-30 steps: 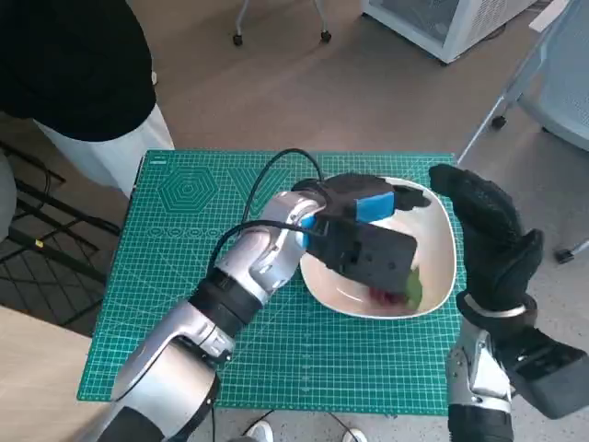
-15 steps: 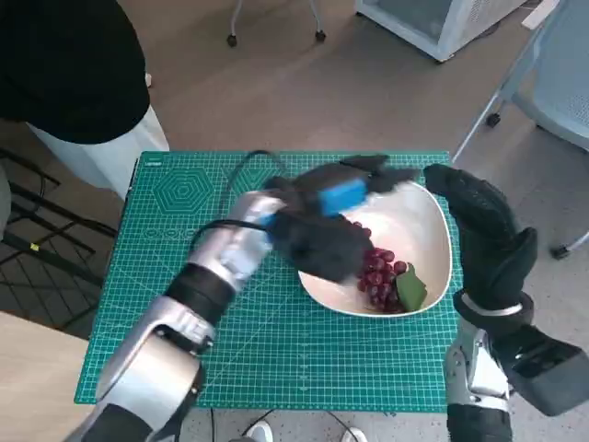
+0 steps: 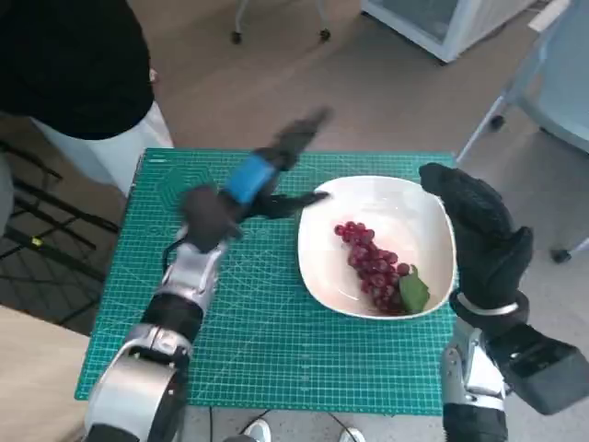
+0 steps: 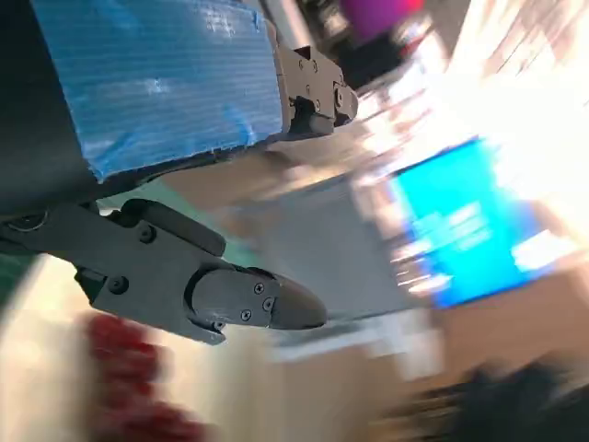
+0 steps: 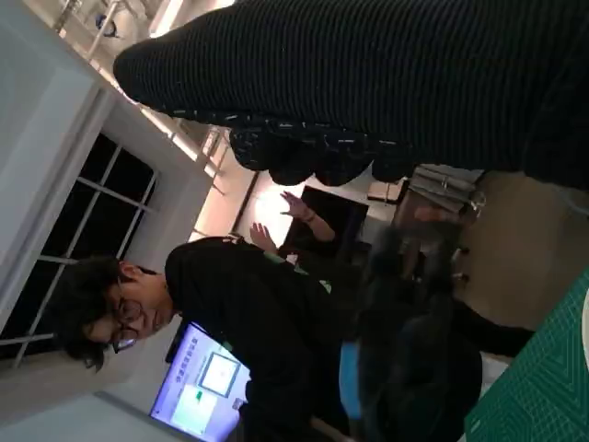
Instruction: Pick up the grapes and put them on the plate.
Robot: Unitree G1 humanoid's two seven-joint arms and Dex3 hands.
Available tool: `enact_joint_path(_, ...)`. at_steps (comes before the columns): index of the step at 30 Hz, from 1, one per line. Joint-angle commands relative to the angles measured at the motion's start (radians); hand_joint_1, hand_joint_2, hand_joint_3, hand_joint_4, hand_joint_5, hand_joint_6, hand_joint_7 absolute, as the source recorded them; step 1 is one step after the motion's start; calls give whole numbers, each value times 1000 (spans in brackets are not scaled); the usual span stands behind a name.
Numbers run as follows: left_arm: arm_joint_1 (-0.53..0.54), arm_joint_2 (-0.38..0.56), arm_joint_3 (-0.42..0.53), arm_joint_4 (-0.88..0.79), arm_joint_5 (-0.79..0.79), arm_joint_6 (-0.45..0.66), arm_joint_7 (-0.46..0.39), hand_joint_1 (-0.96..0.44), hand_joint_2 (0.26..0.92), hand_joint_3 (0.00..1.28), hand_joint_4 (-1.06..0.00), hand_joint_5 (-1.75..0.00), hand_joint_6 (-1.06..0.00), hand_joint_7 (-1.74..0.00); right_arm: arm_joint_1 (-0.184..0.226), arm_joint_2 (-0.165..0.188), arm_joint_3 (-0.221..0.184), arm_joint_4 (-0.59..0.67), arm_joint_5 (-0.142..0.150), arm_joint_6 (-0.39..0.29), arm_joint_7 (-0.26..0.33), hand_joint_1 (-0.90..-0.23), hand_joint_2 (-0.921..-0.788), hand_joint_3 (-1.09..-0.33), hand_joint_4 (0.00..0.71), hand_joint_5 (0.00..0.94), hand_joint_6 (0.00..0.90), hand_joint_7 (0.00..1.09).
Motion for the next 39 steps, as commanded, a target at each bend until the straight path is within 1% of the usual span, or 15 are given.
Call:
enact_joint_path(1,93,4,79,-68,-111,-35,-91,-585,921,220,-102,-4,-185,-4,8,-6,-1,2,5,25,-2,-463,-921,-585,266,0,73,433)
enact_joint_path(7,172,-5,102,-169,-167,-31,-147,-587,921,221,-93,-1,-171,-1,1,-9,0,2,10,32,3,-467,-921,-585,266,0,71,436)
enact_joint_path(16,254,-31,114,-262,-201,-34,-162,-602,921,224,-94,-3,-186,-9,-5,-12,4,-2,21,45,13,-467,-921,-586,265,0,67,442)
enact_joint_path(28,312,-60,102,-305,-179,-62,-158,-611,921,241,-103,-5,-193,-9,-9,-17,2,1,31,52,31,-463,-921,-589,263,0,62,451)
enact_joint_path(33,324,-61,95,-319,-169,-75,-151,-597,921,248,-103,-3,-187,-5,-10,-18,1,2,37,56,42,-465,-921,-588,264,0,60,455)
enact_joint_path(39,333,-57,87,-325,-155,-100,-137,-590,921,255,-105,-3,-188,-4,-8,-18,2,-2,37,57,47,-468,-921,-587,264,0,58,459)
